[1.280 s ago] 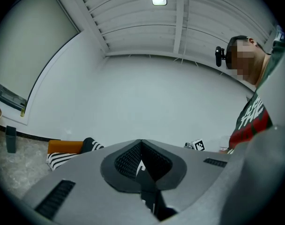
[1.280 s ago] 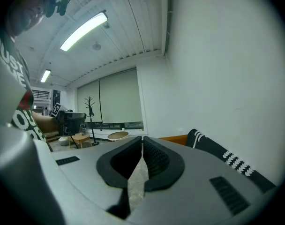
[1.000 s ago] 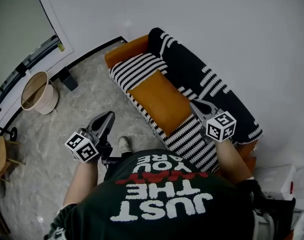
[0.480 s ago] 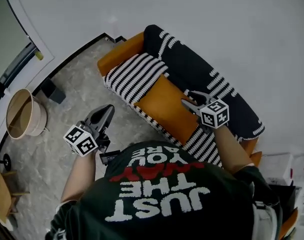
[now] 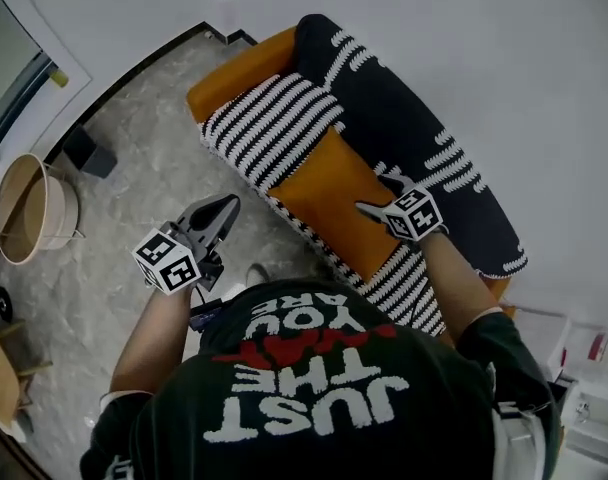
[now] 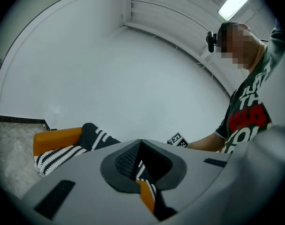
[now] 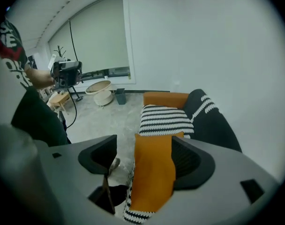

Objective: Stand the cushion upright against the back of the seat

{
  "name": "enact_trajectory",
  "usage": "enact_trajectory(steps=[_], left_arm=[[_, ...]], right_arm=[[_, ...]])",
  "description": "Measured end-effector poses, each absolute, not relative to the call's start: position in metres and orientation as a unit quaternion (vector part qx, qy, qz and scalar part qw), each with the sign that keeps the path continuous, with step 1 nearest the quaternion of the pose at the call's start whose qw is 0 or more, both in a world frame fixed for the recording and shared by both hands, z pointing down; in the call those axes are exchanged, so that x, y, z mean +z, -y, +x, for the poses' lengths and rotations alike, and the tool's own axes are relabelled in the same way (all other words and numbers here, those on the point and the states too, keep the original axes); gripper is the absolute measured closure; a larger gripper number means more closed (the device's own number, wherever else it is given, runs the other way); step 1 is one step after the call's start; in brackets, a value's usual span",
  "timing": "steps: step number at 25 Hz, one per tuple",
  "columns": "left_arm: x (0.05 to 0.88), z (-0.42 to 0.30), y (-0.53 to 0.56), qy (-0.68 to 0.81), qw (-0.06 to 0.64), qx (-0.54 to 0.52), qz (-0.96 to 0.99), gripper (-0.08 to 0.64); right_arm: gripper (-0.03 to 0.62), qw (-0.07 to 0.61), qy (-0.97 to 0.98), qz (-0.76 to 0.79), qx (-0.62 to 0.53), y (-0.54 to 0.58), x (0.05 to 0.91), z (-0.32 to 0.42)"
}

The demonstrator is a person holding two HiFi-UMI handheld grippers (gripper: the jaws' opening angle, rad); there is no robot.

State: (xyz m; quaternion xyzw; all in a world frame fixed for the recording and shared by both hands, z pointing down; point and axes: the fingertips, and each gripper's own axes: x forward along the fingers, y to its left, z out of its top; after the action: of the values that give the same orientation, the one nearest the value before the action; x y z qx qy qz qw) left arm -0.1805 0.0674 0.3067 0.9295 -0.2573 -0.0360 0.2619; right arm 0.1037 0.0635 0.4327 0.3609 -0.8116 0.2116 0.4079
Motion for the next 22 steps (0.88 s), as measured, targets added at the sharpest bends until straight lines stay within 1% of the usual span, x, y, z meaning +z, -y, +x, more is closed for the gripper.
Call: enact_trajectory(steps=[6,9,12,15,19,22], left_arm=[[0.334,-0.137,-0.032,0.278,0.305,-0.007,0.911,0.549],[0.361,-0.113,-0.038,0.291,0.335,0.011,0.896,0.549],[0.398,-0.090,-0.042,0.298,0.351,0.027,0.887,0.549],[0.425,-0.078,-0.037,0.305,0.365,0.032,0.879,0.549],[0.454,-0.074,-0.026,0.304,0.380,0.034,0.873,0.549],[0.481,-0.068,-0.028,0.302,0.391,0.032,0.869,0.549]], right_arm=[[0.195,0.486,0.784,0.297,0.246,-0.031,0.514,0.141],[0.168,0.517,0.769,0.264,0.266,-0.040,0.577,0.156],[0.139,0.548,0.757,0.240,0.263,-0.041,0.647,0.167],[0.094,0.581,0.736,0.217,0.272,-0.047,0.701,0.170],[0.055,0.620,0.707,0.213,0.266,-0.044,0.746,0.166],[0.044,0.635,0.693,0.219,0.262,-0.043,0.788,0.167]])
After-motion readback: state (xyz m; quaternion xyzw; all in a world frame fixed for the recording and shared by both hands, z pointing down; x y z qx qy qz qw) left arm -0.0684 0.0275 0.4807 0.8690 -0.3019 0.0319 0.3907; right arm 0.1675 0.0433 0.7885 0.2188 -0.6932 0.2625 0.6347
